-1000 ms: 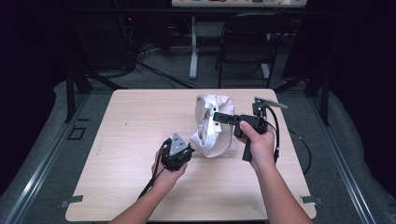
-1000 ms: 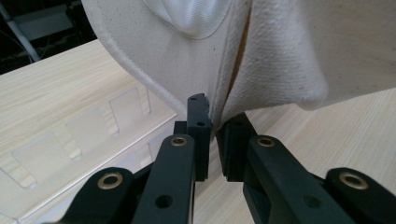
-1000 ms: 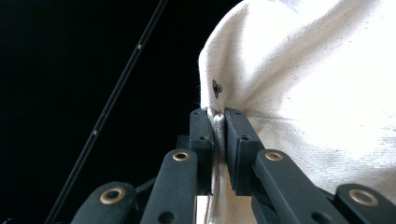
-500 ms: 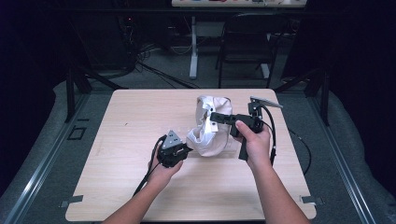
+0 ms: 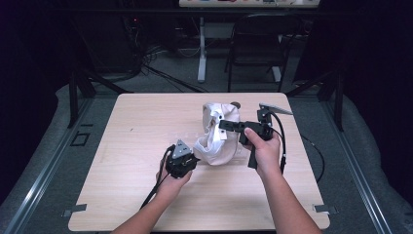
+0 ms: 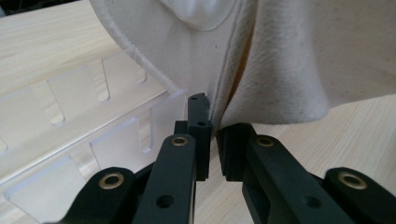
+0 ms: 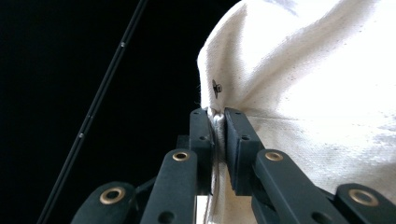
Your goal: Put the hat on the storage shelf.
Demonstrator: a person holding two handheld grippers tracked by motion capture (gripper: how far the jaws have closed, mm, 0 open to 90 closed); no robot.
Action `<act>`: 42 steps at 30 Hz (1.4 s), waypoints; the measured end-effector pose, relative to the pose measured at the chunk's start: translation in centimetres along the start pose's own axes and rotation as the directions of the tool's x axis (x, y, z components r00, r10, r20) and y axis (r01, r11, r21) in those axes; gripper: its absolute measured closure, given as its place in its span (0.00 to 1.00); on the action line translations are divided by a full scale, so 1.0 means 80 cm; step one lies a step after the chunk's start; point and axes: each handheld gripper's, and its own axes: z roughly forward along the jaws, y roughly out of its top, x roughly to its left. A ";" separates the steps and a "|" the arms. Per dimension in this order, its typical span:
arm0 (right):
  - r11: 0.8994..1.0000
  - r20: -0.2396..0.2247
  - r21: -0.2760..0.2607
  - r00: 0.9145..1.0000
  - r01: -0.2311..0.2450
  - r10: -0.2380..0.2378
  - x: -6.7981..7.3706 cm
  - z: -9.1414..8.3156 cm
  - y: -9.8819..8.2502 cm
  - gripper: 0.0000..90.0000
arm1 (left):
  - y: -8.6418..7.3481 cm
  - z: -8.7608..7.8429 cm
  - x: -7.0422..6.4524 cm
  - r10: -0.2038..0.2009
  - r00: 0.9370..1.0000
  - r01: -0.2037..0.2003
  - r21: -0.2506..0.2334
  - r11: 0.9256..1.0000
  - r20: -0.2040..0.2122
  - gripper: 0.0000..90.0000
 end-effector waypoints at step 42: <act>1.000 0.057 -0.004 0.998 -0.011 0.011 -0.017 0.000 -0.009 0.91 | -0.031 -0.059 0.010 -0.026 1.000 0.025 0.041 0.999 0.014 0.52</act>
